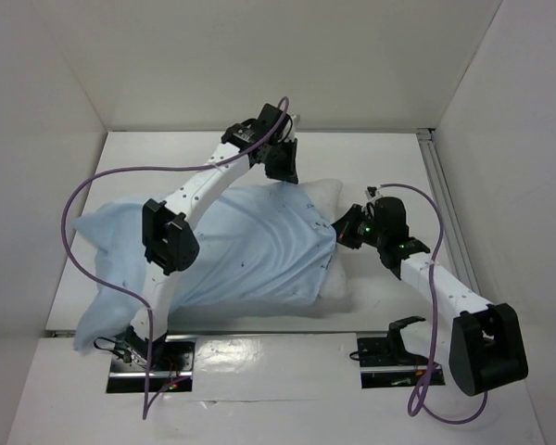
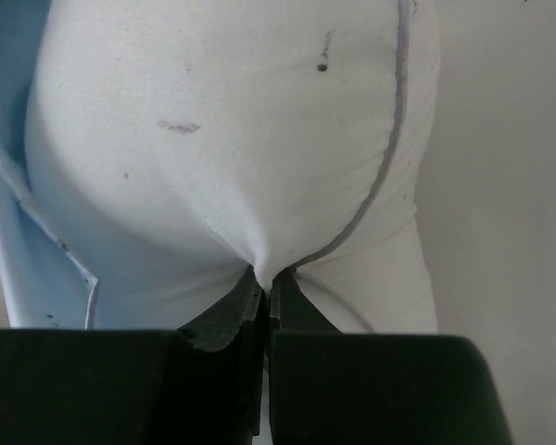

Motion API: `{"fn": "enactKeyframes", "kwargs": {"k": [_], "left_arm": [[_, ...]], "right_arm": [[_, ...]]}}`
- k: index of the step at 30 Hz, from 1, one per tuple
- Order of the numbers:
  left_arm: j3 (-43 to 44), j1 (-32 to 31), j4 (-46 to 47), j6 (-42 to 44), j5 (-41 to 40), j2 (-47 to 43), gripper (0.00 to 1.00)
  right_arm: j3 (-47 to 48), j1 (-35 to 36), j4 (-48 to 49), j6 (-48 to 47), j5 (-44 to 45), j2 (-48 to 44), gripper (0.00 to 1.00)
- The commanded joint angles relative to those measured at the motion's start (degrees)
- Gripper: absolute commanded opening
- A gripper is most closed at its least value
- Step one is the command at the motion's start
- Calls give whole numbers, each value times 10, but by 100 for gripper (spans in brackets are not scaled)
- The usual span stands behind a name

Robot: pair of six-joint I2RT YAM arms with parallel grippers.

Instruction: Put the pillow into the pillowcase

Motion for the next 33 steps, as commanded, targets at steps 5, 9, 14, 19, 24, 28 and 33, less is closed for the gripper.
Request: {"fn": "enactKeyframes", "kwargs": {"k": [5,9,14,19,24,28,33], "left_arm": [[126,-63,81,3,236,-31,0],[118,-104,185,-58,329,-15,0],[123,-121,271,-105,398,-15,0],[117,-102,288,-110,381,-32,0],[123,-76,300,-129,383,-9,0],[115,-63,286,-120,334,-4,25],[82,-33,163,-31,290,-43,96]], "right_arm": [[43,39,48,16,26,38,0],[76,67,118,40,37,84,0],[103,67,130,40,22,118,0],[75,67,118,46,36,73,0],[23,67,107,77,72,-4,0],[8,67,92,89,127,-27,0],[46,29,117,72,140,34,0]]}}
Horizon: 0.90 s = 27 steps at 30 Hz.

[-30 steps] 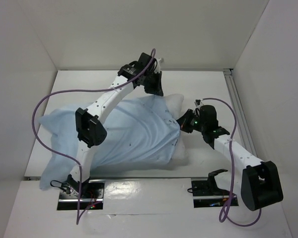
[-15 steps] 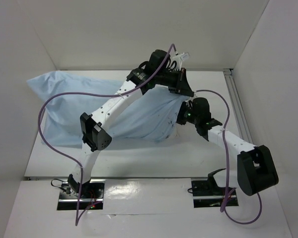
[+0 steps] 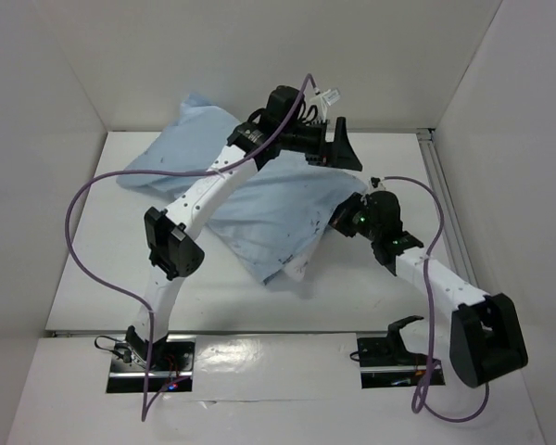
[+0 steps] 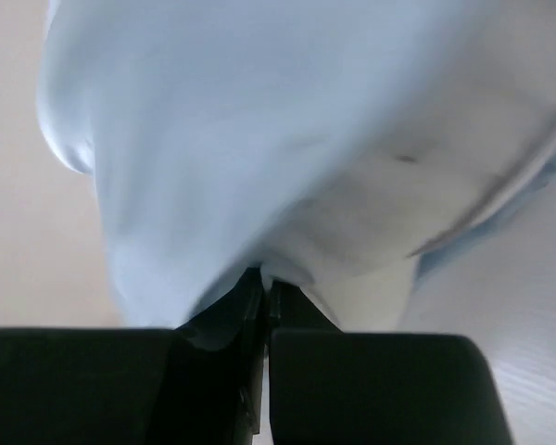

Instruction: Put the pillow into the pillowcase

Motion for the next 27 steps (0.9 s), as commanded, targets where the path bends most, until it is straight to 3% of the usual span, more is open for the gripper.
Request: {"fn": "enactKeyframes", "kwargs": {"k": [1,6,9,10,12,14,17,23,27], "left_arm": [[-20,17,-72,71,-45,-59,100],[-134,28,-139,169,-266,-203,100],[-238,13,-153,176,-397,-276,94],[-310,-10,-146,170,-435,-325,91],[-380,-34,-139,141,-520,-361,83],[-459,-57,-133,111,-532,-386,82],[-535,-103,-128,47,-557,-386,80],[-635,-175,-83,-57,-697,-348,85],[-636,-180,-66,-76,-739,-297,87]], "right_arm": [[58,-28,50,-5,33,74,0],[203,-43,24,-19,-14,239,2],[249,-54,-15,-25,-45,284,37],[240,-54,-15,-25,-53,284,59],[215,-66,-22,-25,-53,247,74],[180,-79,-49,-31,-33,196,85],[143,-91,-93,-65,-20,129,91],[100,-155,-192,-115,-20,28,96],[89,-173,-215,-133,-62,-8,99]]}}
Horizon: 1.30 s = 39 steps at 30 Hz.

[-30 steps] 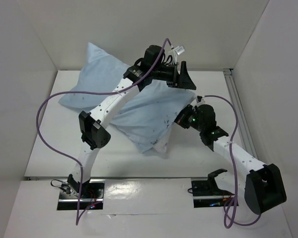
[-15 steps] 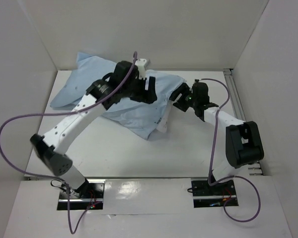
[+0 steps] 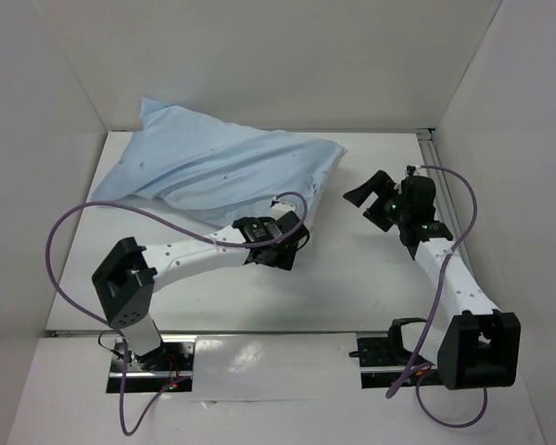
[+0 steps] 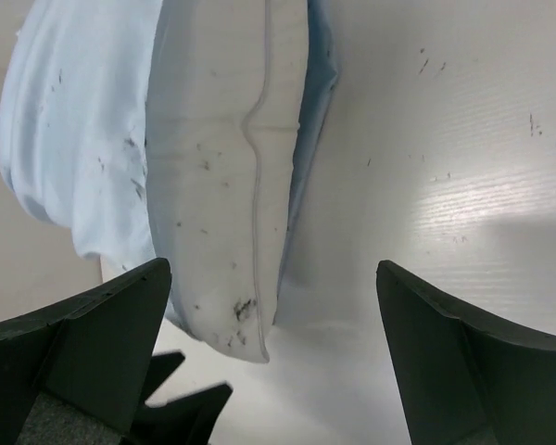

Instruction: Put the pillow into the pillowcase

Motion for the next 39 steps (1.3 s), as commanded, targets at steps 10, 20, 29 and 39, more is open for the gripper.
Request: {"fn": "enactKeyframes", "kwargs": {"k": [10,20,29,39], "left_arm": [[5,39,75,-45,-102,84,69],[-28,76,98,-29,-69,4,0],[80,19,83,27,63,-76,0],[335,13,75,110,270,-23,0]], "right_arm": [[-55,39,5,-56,-159,2,99],[-20,148,104,-41,-158,139,79],[129,203,246,29,-177,300,0],[158,209,294,55,-144,254,0]]}}
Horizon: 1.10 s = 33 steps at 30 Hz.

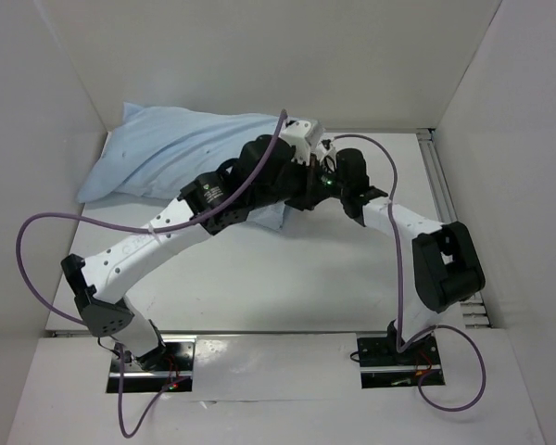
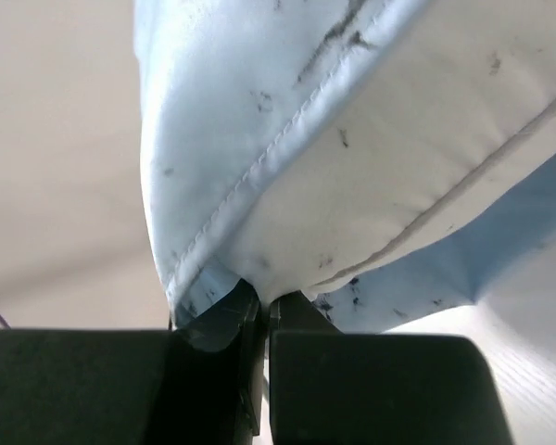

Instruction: Put the pillow into the pillowcase

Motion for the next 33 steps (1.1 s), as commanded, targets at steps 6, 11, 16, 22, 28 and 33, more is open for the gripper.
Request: {"fn": "enactKeyframes", "kwargs": {"k": [6,11,16,22,28,33], "left_arm": [[38,23,-13,34,35,28,0],[-130,23,-20,17,-205,6,29],[-279,31,-10,-92,-283,-20,90],[-351,31,12,-158,-319,-13,91],[-309,37,-17,-212,-326,60,92],[-273,66,-9,-207,-332,113,76]], "right_arm": [[-45,36,158,57,-23,38,0],[-57,43,158,55,-34,27,0],[-34,31,-11,-45,-7,9,83],[-75,-35,-210,-106,129,-103,96],[-113,-86,-329,-132,209,-247,96],[-130,-110,-354,-132,226,-306,97]]}}
